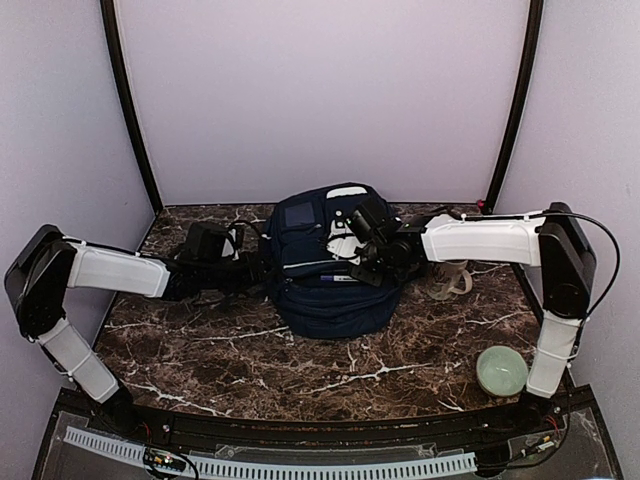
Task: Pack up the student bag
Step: Put down the upper front pocket of the student bag.
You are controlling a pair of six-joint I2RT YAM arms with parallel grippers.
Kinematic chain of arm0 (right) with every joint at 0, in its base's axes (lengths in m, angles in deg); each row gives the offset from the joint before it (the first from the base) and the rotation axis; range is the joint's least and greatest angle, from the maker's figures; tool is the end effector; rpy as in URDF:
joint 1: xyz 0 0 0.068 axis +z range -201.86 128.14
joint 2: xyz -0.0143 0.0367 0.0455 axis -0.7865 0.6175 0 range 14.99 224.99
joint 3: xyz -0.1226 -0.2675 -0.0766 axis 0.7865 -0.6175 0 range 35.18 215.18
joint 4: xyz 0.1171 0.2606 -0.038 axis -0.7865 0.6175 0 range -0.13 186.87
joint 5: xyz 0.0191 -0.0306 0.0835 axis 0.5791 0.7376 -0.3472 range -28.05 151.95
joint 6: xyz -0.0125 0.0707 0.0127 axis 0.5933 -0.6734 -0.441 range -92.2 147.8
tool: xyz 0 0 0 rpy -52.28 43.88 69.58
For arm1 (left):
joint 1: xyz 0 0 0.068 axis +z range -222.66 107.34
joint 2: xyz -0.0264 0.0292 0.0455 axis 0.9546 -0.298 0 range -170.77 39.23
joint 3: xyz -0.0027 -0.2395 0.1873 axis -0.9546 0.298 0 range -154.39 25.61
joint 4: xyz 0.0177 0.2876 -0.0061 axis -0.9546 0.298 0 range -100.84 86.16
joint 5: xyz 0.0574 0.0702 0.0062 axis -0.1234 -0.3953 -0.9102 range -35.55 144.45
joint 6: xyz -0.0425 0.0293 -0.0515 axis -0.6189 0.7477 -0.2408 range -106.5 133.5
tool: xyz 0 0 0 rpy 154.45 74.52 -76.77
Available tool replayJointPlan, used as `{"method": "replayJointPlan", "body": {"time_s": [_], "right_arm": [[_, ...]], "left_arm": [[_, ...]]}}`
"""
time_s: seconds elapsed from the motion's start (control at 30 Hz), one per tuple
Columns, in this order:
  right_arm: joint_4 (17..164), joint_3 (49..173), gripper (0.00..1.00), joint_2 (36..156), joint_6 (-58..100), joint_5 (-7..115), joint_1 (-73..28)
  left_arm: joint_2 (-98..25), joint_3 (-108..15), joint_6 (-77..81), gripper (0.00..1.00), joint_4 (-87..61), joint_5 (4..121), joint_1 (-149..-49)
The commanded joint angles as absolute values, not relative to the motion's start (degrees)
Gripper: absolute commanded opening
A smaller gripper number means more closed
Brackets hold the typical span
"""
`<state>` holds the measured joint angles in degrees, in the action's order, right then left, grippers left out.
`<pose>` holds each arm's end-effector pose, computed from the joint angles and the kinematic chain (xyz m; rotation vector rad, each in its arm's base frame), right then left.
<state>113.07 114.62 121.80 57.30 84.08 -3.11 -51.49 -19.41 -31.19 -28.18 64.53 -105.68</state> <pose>0.3196 0.3299 0.2241 -1.3756 1.9561 -0.3169 0.3088 -0.2133 0.1923 -0.1093 2.2162 -0.9816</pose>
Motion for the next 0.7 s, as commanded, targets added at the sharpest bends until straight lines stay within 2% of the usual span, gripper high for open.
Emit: {"method": "replayJointPlan", "body": {"time_s": [0.0, 0.3, 0.5, 0.57, 0.67], "right_arm": [[113.19, 113.40, 0.48, 119.50, 56.53, 79.85, -4.15], [120.23, 112.10, 0.52, 116.32, 58.19, 69.12, -4.07], [124.10, 113.96, 0.54, 113.24, 59.02, 61.26, -3.03], [125.25, 116.29, 0.54, 113.88, 58.20, 59.40, -2.90], [126.63, 121.47, 0.53, 116.51, 56.70, 56.25, -3.08]], "left_arm": [[-53.89, -20.91, -33.28, 0.54, -31.81, 67.15, -105.19], [-60.33, -20.81, -37.01, 0.36, -39.98, 72.57, -104.31], [-61.56, -19.34, -38.39, 0.17, -45.98, 75.52, -104.20], [-60.78, -18.57, -38.65, 0.16, -46.70, 75.61, -104.21], [-57.68, -18.25, -35.92, 0.25, -42.19, 73.30, -104.17]]}}
